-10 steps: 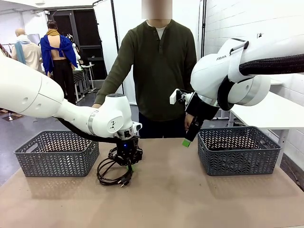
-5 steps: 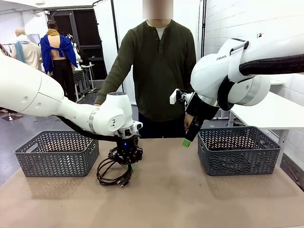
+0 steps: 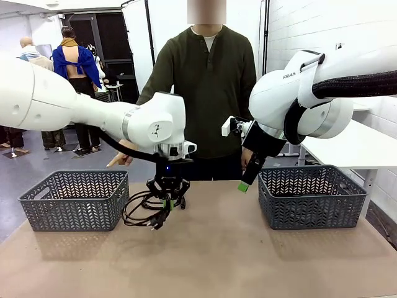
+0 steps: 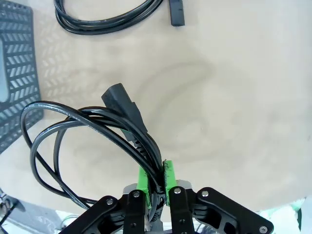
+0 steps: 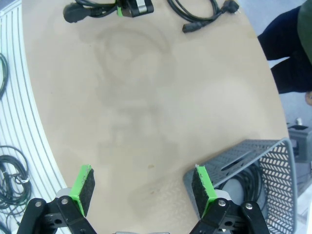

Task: Organize the cables according to human instructions.
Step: Pick up a bundle of cables and place it in the basket indicated by the human.

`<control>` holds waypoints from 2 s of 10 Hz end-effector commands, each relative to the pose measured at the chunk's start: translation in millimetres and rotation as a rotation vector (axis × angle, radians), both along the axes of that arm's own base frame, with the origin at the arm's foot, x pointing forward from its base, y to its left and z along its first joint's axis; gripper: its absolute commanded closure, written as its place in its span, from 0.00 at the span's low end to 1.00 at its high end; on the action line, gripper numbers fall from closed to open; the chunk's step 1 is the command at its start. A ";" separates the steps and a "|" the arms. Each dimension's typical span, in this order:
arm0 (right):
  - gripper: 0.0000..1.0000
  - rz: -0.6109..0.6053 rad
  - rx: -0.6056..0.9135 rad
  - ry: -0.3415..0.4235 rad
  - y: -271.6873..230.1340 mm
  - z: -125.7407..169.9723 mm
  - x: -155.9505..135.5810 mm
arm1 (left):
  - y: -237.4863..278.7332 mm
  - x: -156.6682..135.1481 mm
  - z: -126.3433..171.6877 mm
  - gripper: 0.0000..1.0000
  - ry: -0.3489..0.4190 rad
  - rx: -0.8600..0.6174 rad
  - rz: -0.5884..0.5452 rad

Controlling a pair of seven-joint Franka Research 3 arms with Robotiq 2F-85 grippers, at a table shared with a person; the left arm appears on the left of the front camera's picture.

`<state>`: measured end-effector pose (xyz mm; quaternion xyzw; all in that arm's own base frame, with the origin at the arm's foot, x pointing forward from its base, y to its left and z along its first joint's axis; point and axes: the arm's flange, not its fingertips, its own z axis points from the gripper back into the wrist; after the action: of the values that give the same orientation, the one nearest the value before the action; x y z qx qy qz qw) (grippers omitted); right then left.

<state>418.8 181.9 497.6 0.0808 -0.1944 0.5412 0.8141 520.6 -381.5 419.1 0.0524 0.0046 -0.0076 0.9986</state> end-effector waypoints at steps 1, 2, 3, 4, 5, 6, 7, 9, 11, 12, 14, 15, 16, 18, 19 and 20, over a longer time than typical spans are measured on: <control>0.00 -0.003 -0.002 -0.003 -0.4 -1.0 -0.2 | 5.1 11.0 26.4 1.00 -0.006 0.012 -0.083; 0.00 -0.003 -0.002 -0.003 -0.4 -1.0 -0.2 | 9.5 12.3 42.2 1.00 -0.030 0.009 -0.102; 0.00 -0.003 -0.002 -0.003 -0.4 -1.0 -0.2 | 18.6 15.6 59.1 1.00 -0.053 0.008 -0.112; 0.00 -0.003 -0.002 -0.003 -0.4 -1.0 -0.2 | 31.9 20.8 74.5 1.00 -0.068 0.007 -0.117; 0.00 -0.003 -0.002 -0.003 -0.4 -1.0 -0.2 | 48.6 22.2 92.4 1.00 -0.074 -0.006 -0.133; 0.00 -0.003 -0.002 -0.003 -0.4 -1.0 -0.2 | 63.3 17.4 104.3 1.00 -0.082 -0.009 -0.149; 0.00 -0.003 -0.002 -0.003 -0.4 -1.0 -0.2 | 81.3 12.9 115.4 1.00 -0.096 -0.001 -0.155; 0.00 -0.003 -0.002 -0.003 -0.4 -1.0 -0.2 | 120.6 8.4 126.6 1.00 -0.085 -0.010 -0.209; 0.00 -0.003 -0.002 -0.003 -0.4 -1.0 -0.2 | 159.1 11.9 124.9 1.00 -0.100 -0.019 -0.234; 0.00 -0.003 -0.002 -0.003 -0.4 -1.0 -0.2 | 176.2 14.0 123.6 1.00 -0.117 -0.041 -0.231; 0.00 -0.003 -0.002 -0.003 -0.4 -1.0 -0.2 | 210.7 22.2 118.6 1.00 -0.124 -0.072 -0.208; 0.00 -0.003 -0.002 -0.003 -0.4 -1.0 -0.2 | 222.8 26.9 115.4 1.00 -0.119 -0.088 -0.189; 0.00 -0.003 -0.002 -0.003 -0.4 -1.0 -0.2 | 231.5 31.6 110.9 1.00 -0.100 -0.098 -0.160; 0.00 -0.003 -0.002 -0.003 -0.4 -1.0 -0.2 | 212.8 33.0 117.5 1.00 -0.108 -0.048 -0.184; 0.00 -0.003 -0.002 -0.003 -0.4 -1.0 -0.2 | 212.8 33.0 117.5 1.00 -0.108 -0.048 -0.184; 0.00 -0.003 -0.002 -0.003 -0.4 -1.0 -0.2 | 212.8 33.0 117.5 1.00 -0.108 -0.048 -0.184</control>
<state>419.0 181.4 497.8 0.0810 -0.1947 0.5407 0.8143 553.0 -170.6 531.8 0.0197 -0.0503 -0.0989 0.9936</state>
